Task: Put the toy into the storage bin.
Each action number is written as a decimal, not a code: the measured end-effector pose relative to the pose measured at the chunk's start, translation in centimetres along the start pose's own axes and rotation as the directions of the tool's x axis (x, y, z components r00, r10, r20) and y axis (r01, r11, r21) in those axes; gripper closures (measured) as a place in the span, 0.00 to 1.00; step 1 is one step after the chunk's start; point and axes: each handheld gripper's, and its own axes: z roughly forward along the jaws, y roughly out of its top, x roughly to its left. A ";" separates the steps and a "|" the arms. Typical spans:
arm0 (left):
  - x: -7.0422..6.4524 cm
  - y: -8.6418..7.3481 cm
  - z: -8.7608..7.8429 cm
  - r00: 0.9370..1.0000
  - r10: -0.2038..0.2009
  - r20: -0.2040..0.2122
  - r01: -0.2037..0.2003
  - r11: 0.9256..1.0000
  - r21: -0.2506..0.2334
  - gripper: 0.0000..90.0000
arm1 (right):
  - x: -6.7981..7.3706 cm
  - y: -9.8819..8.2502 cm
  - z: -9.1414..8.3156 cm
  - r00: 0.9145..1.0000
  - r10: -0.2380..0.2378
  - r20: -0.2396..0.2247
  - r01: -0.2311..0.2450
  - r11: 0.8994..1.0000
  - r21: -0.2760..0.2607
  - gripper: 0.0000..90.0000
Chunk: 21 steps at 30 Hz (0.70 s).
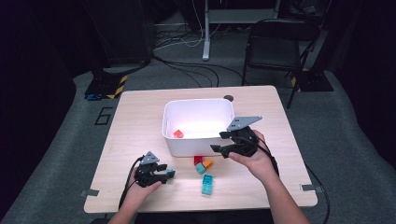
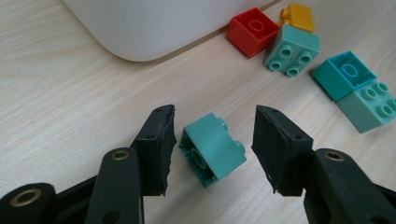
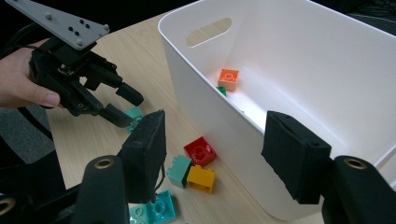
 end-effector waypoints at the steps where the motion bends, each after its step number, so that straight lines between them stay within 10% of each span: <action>1: 0.0 -0.1 0.1 1.000 -0.005 -0.001 0.005 1.000 0.003 0.54 | 0.1 0.0 0.0 1.000 -0.004 0.000 0.004 1.000 0.000 0.42; 21: 0.3 -0.4 0.8 0.997 0.058 -0.047 -0.056 0.997 0.053 0.71 | 0.6 -0.1 0.3 0.999 -0.033 0.004 0.033 0.999 0.009 0.39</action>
